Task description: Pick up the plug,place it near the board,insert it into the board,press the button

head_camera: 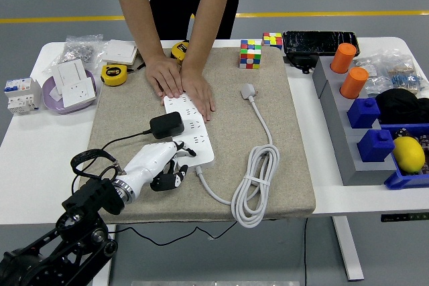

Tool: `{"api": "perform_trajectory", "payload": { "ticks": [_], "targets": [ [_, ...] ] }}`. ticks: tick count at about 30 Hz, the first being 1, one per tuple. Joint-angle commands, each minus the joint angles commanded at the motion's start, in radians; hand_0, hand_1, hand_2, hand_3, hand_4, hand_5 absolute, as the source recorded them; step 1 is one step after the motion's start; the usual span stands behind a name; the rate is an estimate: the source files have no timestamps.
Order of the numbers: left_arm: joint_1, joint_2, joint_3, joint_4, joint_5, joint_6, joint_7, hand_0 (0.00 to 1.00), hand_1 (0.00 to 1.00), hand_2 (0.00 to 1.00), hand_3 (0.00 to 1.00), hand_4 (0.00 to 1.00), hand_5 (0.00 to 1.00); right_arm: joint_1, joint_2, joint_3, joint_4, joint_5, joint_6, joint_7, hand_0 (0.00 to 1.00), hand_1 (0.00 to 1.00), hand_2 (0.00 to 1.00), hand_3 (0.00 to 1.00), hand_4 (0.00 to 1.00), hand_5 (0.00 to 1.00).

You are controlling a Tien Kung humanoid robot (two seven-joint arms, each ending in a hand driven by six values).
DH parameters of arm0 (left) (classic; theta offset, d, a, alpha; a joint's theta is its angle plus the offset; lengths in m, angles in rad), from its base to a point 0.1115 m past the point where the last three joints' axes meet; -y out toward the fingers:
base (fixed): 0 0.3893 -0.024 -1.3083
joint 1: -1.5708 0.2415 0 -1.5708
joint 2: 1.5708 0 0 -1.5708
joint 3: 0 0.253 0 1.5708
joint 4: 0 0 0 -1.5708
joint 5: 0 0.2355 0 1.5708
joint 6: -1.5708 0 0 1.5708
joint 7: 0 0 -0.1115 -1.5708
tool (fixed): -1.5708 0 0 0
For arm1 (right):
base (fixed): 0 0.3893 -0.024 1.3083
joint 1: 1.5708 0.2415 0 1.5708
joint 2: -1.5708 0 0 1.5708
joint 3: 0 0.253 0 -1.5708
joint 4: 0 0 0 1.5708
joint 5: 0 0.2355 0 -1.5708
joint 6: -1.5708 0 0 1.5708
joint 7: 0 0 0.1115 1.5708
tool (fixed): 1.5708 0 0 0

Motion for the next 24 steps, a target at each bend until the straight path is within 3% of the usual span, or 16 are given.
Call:
{"api": "perform_trajectory", "payload": {
  "ticks": [24],
  "targets": [
    [0.002,-0.014,-0.003,0.029,0.008,0.014,-0.009,0.207,0.026,0.150,0.700,0.487,0.002,-0.005,0.000,-0.004,0.000,0.000,0.000,0.000,0.796,0.701,0.709,0.749,0.998,0.984]
  ]
}}
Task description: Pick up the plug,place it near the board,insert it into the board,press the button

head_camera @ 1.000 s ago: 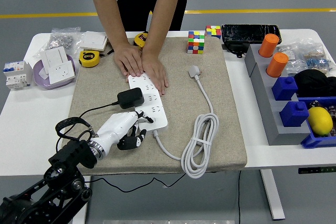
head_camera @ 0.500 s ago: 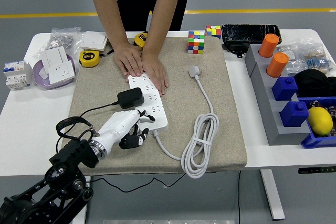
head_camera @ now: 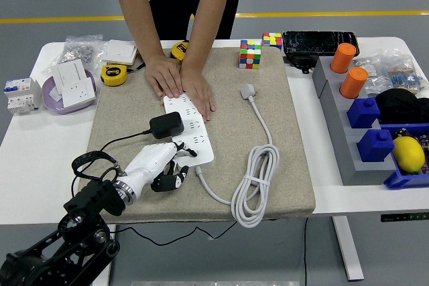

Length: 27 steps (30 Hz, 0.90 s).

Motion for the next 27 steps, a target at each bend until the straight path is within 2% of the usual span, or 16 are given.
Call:
{"api": "perform_trajectory", "payload": {
  "ticks": [17,27],
  "targets": [
    [-0.012,-0.005,-0.004,0.009,0.005,0.003,-0.001,0.206,0.026,0.150,0.700,0.481,0.002,0.004,0.002,0.003,0.000,0.002,0.000,0.001,0.795,0.700,0.709,0.750,0.998,0.983],
    [-0.011,-0.002,0.000,0.015,0.009,-0.011,0.005,0.207,0.026,0.150,0.698,0.490,0.002,0.005,0.002,0.008,0.000,0.001,-0.001,0.001,0.797,0.701,0.709,0.750,0.998,0.984]
  ]
}}
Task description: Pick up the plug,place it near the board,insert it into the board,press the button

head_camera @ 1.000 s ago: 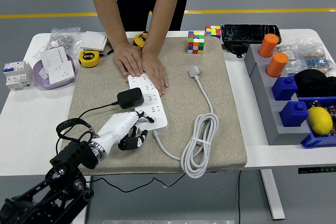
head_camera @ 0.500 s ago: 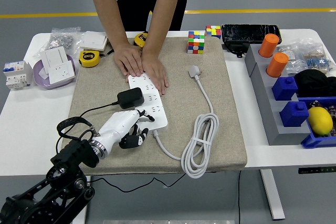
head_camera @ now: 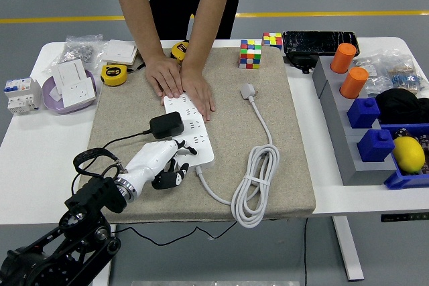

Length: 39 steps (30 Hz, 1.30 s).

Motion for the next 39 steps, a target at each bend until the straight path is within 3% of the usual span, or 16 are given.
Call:
{"api": "perform_trajectory", "payload": {
  "ticks": [11,18,20,21,24,26,27,30,32,33,38,39],
  "targets": [
    [0.003,0.001,0.000,0.001,0.002,-0.007,0.004,0.206,0.026,0.150,0.695,0.489,0.002,-0.002,0.000,-0.002,0.000,-0.001,0.000,0.000,0.797,0.701,0.709,0.749,0.998,0.984],
    [0.006,0.002,-0.016,-0.037,-0.004,0.025,-0.020,0.209,0.026,0.150,0.687,0.491,0.002,-0.004,0.000,-0.003,0.000,-0.002,0.000,-0.001,0.797,0.701,0.709,0.750,0.998,0.985],
    [0.006,0.003,-0.024,-0.053,0.000,0.045,-0.042,0.209,0.026,0.150,0.687,0.491,0.002,-0.003,0.000,-0.004,0.000,-0.001,0.000,-0.001,0.797,0.701,0.709,0.750,0.998,0.985],
    [0.007,0.002,-0.032,-0.063,-0.002,0.062,-0.059,0.230,0.100,0.206,0.687,0.501,0.002,-0.003,0.000,-0.005,0.000,0.000,0.000,-0.001,0.796,0.701,0.709,0.750,0.998,0.985],
    [0.009,-0.006,-0.060,-0.079,-0.023,0.115,-0.109,0.230,0.100,0.206,0.687,0.501,0.002,-0.003,0.001,-0.010,0.000,0.004,0.000,0.000,0.796,0.701,0.709,0.750,0.998,0.985],
    [-0.002,-0.014,-0.077,-0.072,-0.083,0.154,-0.153,0.230,0.100,0.206,0.687,0.501,0.002,-0.004,0.002,-0.011,0.000,0.004,0.000,-0.001,0.796,0.701,0.709,0.750,0.998,0.985],
    [-0.005,-0.015,-0.080,-0.070,-0.102,0.159,-0.162,0.453,0.462,0.504,0.652,0.679,0.038,-0.004,0.002,-0.011,0.000,0.004,0.000,-0.001,0.795,0.701,0.709,0.750,0.998,0.985],
    [-0.029,-0.031,-0.100,-0.046,-0.211,0.178,-0.202,0.453,0.462,0.504,0.652,0.679,0.038,-0.005,0.002,-0.011,0.000,0.003,0.000,-0.001,0.795,0.701,0.709,0.750,0.998,0.985],
    [-0.052,-0.048,-0.117,-0.027,-0.276,0.166,-0.205,0.453,0.462,0.504,0.652,0.679,0.038,-0.004,0.002,-0.014,0.000,0.004,0.000,-0.001,0.795,0.701,0.709,0.750,0.998,0.985],
    [-0.066,-0.055,-0.124,-0.016,-0.283,0.164,-0.203,0.826,0.918,0.903,0.883,0.974,0.154,-0.004,0.002,-0.015,0.000,0.005,0.000,-0.001,0.795,0.701,0.709,0.750,0.998,0.985],
    [-0.137,-0.089,-0.138,0.072,-0.322,0.150,-0.190,0.826,0.918,0.903,0.883,0.974,0.154,0.000,0.002,-0.016,0.000,0.005,0.001,-0.002,0.795,0.701,0.709,0.750,0.998,0.985],
    [-0.156,-0.101,-0.144,0.101,-0.320,0.142,-0.185,0.953,0.986,0.963,0.920,0.998,0.225,0.001,0.002,-0.016,0.000,0.005,0.001,-0.003,0.795,0.700,0.709,0.750,0.998,0.985]
  ]
}}
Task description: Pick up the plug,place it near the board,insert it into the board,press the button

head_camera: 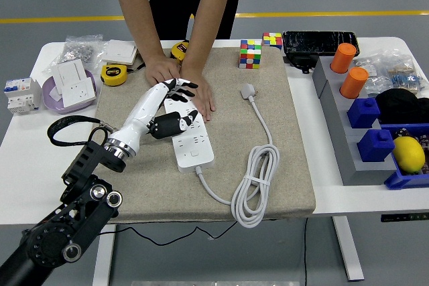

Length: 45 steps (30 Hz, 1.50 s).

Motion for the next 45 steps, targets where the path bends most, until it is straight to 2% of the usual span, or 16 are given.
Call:
{"api": "perform_trajectory", "payload": {
  "ticks": [5,6,11,12,17,18,23,24,29,30,35,36,41,42,45],
  "targets": [
    [-0.050,-0.025,-0.008,0.098,0.036,-0.020,0.012,0.953,0.986,0.963,0.920,0.998,0.225,0.002,-0.001,0.000,0.000,0.001,0.000,0.000,0.795,0.700,0.709,0.750,0.998,0.985],
    [-0.058,-0.025,-0.008,0.122,0.050,-0.024,0.014,0.954,0.972,0.934,0.908,0.998,0.203,0.003,-0.001,-0.001,0.000,0.002,-0.001,0.000,0.795,0.700,0.709,0.750,0.998,0.985],
    [-0.073,-0.025,-0.012,0.180,0.121,-0.051,0.030,0.954,0.972,0.934,0.908,0.998,0.203,0.004,0.000,-0.002,0.000,0.003,0.000,0.000,0.795,0.700,0.709,0.750,0.998,0.985],
    [-0.076,-0.025,-0.013,0.195,0.140,-0.053,0.032,0.781,0.786,0.714,0.773,0.998,0.198,0.004,0.000,-0.002,0.000,0.003,0.000,0.000,0.795,0.700,0.708,0.749,0.998,0.985],
    [-0.081,-0.025,-0.027,0.233,0.254,-0.034,0.044,0.781,0.786,0.714,0.773,0.998,0.198,0.004,0.001,-0.003,0.000,0.005,0.000,0.001,0.795,0.700,0.708,0.749,0.998,0.985],
    [-0.081,-0.025,-0.031,0.237,0.280,-0.029,0.050,0.604,0.623,0.516,0.537,0.984,0.141,0.004,0.001,-0.003,0.000,0.005,0.000,0.001,0.796,0.700,0.709,0.750,0.998,0.984],
    [-0.084,-0.025,-0.048,0.242,0.391,-0.032,0.076,0.604,0.623,0.516,0.537,0.984,0.141,0.004,0.000,0.003,0.000,0.000,0.000,0.000,0.796,0.700,0.709,0.750,0.998,0.984],
    [-0.083,-0.025,-0.050,0.242,0.405,-0.033,0.079,0.539,0.547,0.484,0.524,0.850,0.073,0.004,0.000,0.003,0.000,0.000,0.000,0.000,0.797,0.700,0.709,0.749,0.998,0.985],
    [-0.078,-0.025,-0.058,0.236,0.409,-0.038,0.089,0.539,0.547,0.484,0.524,0.850,0.073,0.003,-0.001,0.001,0.000,-0.001,0.000,0.000,0.797,0.700,0.709,0.749,0.998,0.985],
    [-0.077,-0.025,-0.059,0.235,0.409,-0.039,0.090,0.444,0.444,0.435,0.505,0.790,0.083,0.003,-0.001,0.000,0.000,0.000,0.000,0.000,0.796,0.699,0.709,0.750,0.998,0.986],
    [-0.074,-0.025,-0.061,0.230,0.409,-0.033,0.091,0.444,0.444,0.435,0.505,0.790,0.083,0.002,-0.001,-0.004,0.000,0.002,0.000,0.001,0.796,0.699,0.709,0.750,0.998,0.986],
    [-0.074,-0.025,-0.060,0.228,0.409,-0.032,0.092,0.404,0.384,0.401,0.479,0.685,0.068,0.001,-0.001,-0.004,0.000,0.002,0.000,0.001,0.796,0.700,0.709,0.749,0.998,0.985],
    [-0.074,-0.025,-0.059,0.219,0.409,-0.039,0.100,0.404,0.384,0.401,0.479,0.685,0.068,-0.001,-0.001,-0.001,0.000,-0.002,0.001,-0.001,0.796,0.700,0.709,0.749,0.998,0.985],
    [-0.074,-0.025,-0.059,0.216,0.409,-0.042,0.102,0.391,0.366,0.383,0.459,0.647,0.033,-0.001,-0.002,-0.002,0.000,-0.002,0.000,-0.001,0.795,0.699,0.709,0.750,0.998,0.985],
    [-0.074,-0.022,-0.060,0.208,0.409,-0.043,0.103,0.391,0.366,0.383,0.459,0.647,0.033,-0.001,-0.002,-0.003,0.000,0.000,0.000,0.000,0.795,0.699,0.709,0.750,0.998,0.985]
  ]
}}
